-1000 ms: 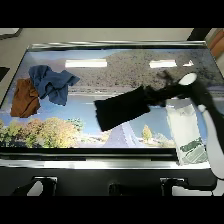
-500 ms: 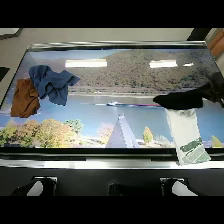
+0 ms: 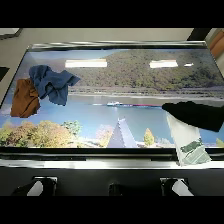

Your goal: Fold the shirts.

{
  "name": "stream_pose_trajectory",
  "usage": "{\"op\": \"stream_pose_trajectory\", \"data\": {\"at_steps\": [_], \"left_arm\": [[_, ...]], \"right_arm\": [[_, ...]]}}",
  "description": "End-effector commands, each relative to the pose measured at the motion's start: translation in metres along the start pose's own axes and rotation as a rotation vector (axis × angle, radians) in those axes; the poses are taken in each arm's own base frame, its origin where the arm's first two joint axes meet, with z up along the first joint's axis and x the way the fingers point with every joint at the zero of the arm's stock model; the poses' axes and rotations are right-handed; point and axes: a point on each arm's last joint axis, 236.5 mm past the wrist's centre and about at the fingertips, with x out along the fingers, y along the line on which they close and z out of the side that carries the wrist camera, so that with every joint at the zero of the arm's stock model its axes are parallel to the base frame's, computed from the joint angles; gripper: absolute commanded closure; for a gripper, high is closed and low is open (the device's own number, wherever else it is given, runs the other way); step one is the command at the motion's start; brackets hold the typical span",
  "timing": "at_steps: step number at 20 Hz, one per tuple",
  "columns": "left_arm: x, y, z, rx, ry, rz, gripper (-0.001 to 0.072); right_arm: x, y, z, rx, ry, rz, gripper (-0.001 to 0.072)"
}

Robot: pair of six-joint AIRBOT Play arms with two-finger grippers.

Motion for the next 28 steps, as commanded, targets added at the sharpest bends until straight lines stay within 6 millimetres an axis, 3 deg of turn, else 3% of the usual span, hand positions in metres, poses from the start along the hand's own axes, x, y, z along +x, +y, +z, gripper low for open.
{"op": "stream_pose_trajectory", "data": {"at_steps": [1, 5, 7, 8, 9, 10, 12, 14, 16, 17, 18, 19, 20, 21, 22, 23, 24, 26, 28], "left_arm": [[-0.001, 0.0, 0.0, 0.002, -0.001, 0.0, 0.0674], [0.0, 0.0, 0.0, 0.002, -0.001, 0.001, 0.0674], [0.0, 0.0, 0.0, 0.002, -0.001, 0.001, 0.0674], [0.0, 0.0, 0.0, 0.002, -0.001, 0.001, 0.0674], [0.0, 0.0, 0.0, 0.001, 0.0, 0.001, 0.0674], [0.0, 0.0, 0.0, 0.001, -0.002, 0.001, 0.0674], [-0.001, -0.003, 0.008, -0.007, -0.034, -0.01, 0.0675], [-0.003, -0.011, 0.033, 0.029, -0.111, -0.005, 0.0677], [0.004, -0.008, 0.048, 0.154, -0.101, 0.073, 0.0678], [0.014, 0.003, 0.048, 0.194, -0.063, 0.152, 0.0679], [0.026, 0.018, 0.044, 0.233, -0.006, 0.25, 0.0679], [0.04, 0.037, 0.033, 0.277, 0.068, 0.362, 0.0678], [0.056, 0.052, 0.013, 0.322, 0.153, 0.455, 0.0677], [0.071, 0.061, -0.014, 0.355, 0.26, 0.508, 0.0674], [0.085, 0.065, -0.05, 0.365, 0.39, 0.514, 0.058], [0.095, 0.068, -0.097, 0.351, 0.55, 0.507, 0.0253], [0.096, 0.074, -0.146, 0.324, 0.716, 0.513, -0.0003], [0.094, 0.071, -0.217, 0.278, 0.878, 0.449, 0.0001], [0.094, 0.067, -0.247, 0.231, 0.843, 0.418, 0.0001]], "right_arm": [[0.02, -0.073, -0.027, 0.108, 0.115, -0.256, 0.0673], [0.108, -0.12, -0.073, 0.203, 0.263, -0.316, 0.0674], [0.139, -0.136, -0.091, 0.231, 0.296, -0.331, 0.0673], [0.145, -0.141, -0.094, 0.232, 0.294, -0.34, 0.0569], [0.145, -0.145, -0.089, 0.226, 0.274, -0.352, 0.0259], [0.142, -0.145, -0.078, 0.2, 0.236, -0.354, 0.0022], [0.119, -0.132, -0.037, 0.096, 0.114, -0.331, 0.0015], [0.069, -0.094, 0.036, -0.021, -0.153, -0.26, 0.0018], [-0.008, -0.025, 0.103, -0.149, -0.483, -0.145, 0.0024], [-0.041, 0.017, 0.118, -0.237, -0.614, -0.09, 0.0025], [-0.063, 0.065, 0.117, -0.335, -0.696, -0.023, 0.0025], [-0.065, 0.108, 0.102, -0.429, -0.707, 0.036, 0.0026], [-0.048, 0.146, 0.073, -0.531, -0.655, 0.081, 0.0026], [-0.018, 0.172, 0.037, -0.611, -0.549, 0.094, 0.0026], [0.018, 0.183, 0.001, -0.661, -0.411, 0.079, 0.0026], [0.058, 0.186, -0.036, -0.716, -0.256, 0.041, 0.0027], [0.093, 0.181, -0.068, -0.758, -0.114, -0.003, 0.0026], [0.145, 0.168, -0.124, -0.793, 0.14, -0.052, 0.003], [0.171, 0.163, -0.149, -0.81, 0.243, -0.077, 0.0043]]}}
